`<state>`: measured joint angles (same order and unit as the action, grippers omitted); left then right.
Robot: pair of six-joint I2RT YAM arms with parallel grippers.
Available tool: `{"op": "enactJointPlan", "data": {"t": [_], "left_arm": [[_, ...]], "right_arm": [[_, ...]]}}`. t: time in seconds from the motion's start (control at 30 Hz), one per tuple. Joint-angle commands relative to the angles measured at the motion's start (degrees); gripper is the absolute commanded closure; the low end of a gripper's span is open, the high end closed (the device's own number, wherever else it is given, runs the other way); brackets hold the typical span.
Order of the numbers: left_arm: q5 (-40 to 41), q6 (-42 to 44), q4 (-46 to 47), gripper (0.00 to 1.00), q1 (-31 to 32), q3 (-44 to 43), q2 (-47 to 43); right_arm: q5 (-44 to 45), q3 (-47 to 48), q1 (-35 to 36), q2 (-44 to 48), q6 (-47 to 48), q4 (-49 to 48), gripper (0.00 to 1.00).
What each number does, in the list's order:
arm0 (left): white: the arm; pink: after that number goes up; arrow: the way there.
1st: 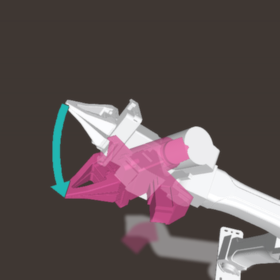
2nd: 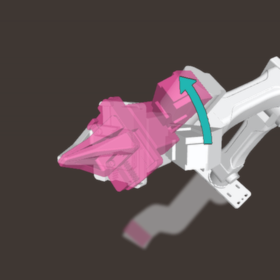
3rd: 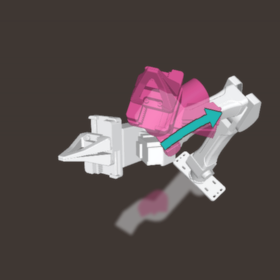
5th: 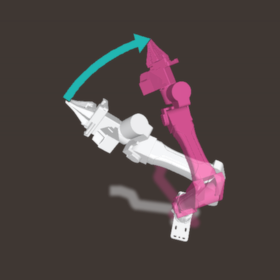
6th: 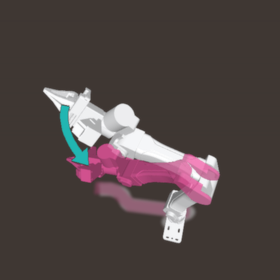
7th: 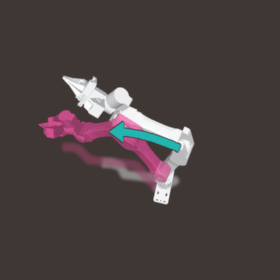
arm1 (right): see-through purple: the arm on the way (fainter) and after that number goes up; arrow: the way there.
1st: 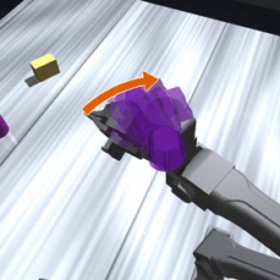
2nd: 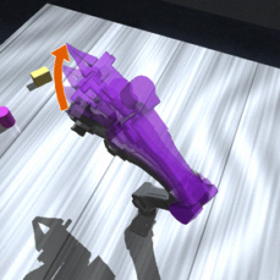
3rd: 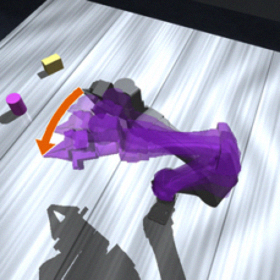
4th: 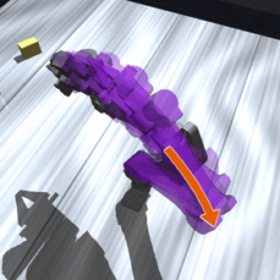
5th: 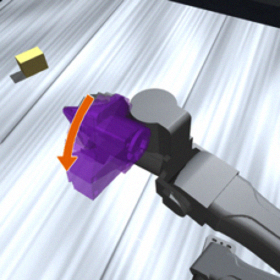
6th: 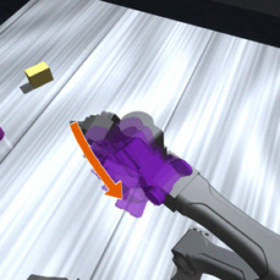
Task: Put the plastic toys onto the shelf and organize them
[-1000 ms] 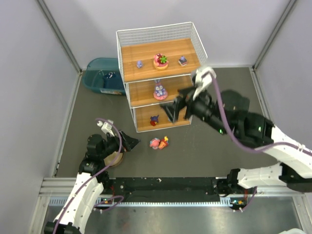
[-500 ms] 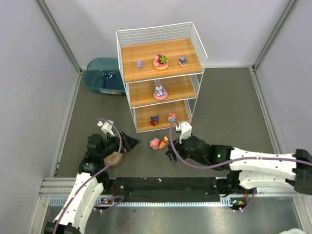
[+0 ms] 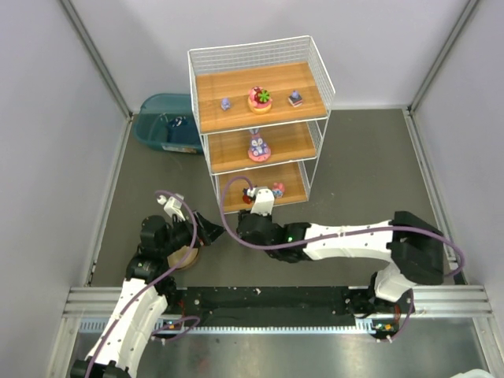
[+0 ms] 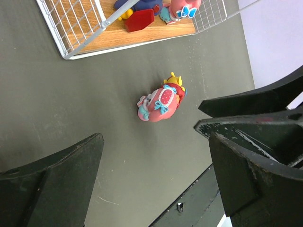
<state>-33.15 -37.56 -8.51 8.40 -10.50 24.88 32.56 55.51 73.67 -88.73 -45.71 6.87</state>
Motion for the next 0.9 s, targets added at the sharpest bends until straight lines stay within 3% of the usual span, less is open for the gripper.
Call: {"op": "enactJointPlan", "data": {"t": [0.0, 0.1, 0.27, 0.57, 0.87], "left_arm": [[0.5, 0.6, -0.3, 0.01, 0.1, -2.5, -0.6], [0.5, 0.6, -0.2, 0.01, 0.1, -2.5, -0.6], [0.6, 0.9, 0.0, 0.01, 0.1, -2.2, -0.5], [0.4, 1.1, 0.5, 0.01, 0.2, -2.1, -0.2], [0.4, 1.1, 0.6, 0.01, 0.1, -2.0, -0.2]], "right_arm": [[6.5, 5.7, 0.4, -4.3, -11.3, 4.6, 0.56], [8.4, 8.5, 0.4, -6.9, -15.8, 10.2, 0.59], [8.8, 10.5, 0.5, -9.1, -20.3, 14.9, 0.48], [8.6, 12.4, 0.4, -12.9, -23.1, 17.3, 0.32], [9.1, 12.7, -0.5, -14.2, -23.4, 17.6, 0.3]]}}
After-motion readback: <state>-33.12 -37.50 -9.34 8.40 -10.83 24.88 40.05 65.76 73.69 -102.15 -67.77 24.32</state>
